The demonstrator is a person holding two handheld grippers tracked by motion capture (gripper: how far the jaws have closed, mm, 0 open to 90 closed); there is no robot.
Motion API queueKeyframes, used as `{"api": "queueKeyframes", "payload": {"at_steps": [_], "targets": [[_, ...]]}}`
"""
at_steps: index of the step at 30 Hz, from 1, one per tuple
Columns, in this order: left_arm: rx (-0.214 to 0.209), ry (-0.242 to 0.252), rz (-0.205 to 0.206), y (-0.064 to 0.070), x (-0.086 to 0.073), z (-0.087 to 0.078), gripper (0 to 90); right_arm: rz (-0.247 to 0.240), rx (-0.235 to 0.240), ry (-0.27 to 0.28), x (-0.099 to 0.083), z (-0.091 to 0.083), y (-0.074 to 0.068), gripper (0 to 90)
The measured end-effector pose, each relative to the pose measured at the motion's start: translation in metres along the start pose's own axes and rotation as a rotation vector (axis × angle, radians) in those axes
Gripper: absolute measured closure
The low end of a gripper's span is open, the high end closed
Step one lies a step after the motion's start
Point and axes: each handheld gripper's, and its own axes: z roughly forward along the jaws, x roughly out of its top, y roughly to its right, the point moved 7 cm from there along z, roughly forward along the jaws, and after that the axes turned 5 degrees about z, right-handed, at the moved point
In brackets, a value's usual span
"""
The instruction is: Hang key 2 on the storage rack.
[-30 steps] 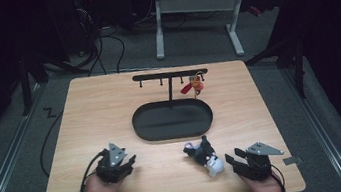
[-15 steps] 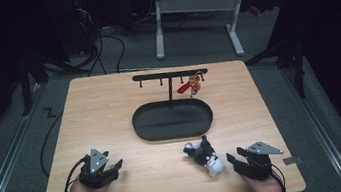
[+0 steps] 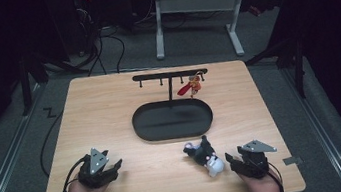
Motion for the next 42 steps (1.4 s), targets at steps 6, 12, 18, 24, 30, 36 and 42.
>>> {"api": "queueKeyframes", "payload": {"at_steps": [6,12,18,24,30,36,42], "targets": [[-0.017,0.009,0.009,0.002,0.002,0.003,39.8,-0.046,-0.044,-0.089,0.003,-0.002,-0.001,41.8],[-0.042,0.009,0.037,0.006,0.002,0.003,39.2,-0.087,-0.079,-0.193,0.01,-0.003,0.0,40.7],[-0.04,0.024,0.026,0.003,0.001,-0.002,38.8,-0.11,-0.114,-0.317,0.02,0.002,0.004,39.9],[-0.042,0.029,0.02,0.002,0.001,-0.003,38.8,-0.152,-0.159,-0.427,0.027,0.0,0.005,39.3],[-0.046,0.021,0.024,0.002,-0.001,-0.002,38.7,-0.176,-0.138,-0.52,0.034,0.0,0.002,38.4],[-0.052,0.019,0.028,0.004,0.001,0.001,38.7,-0.208,-0.126,-0.574,0.037,-0.002,-0.001,37.8],[-0.075,0.01,0.057,0.012,0.004,0.006,38.6,-0.249,-0.114,-0.638,0.041,-0.012,-0.005,37.3]]}}
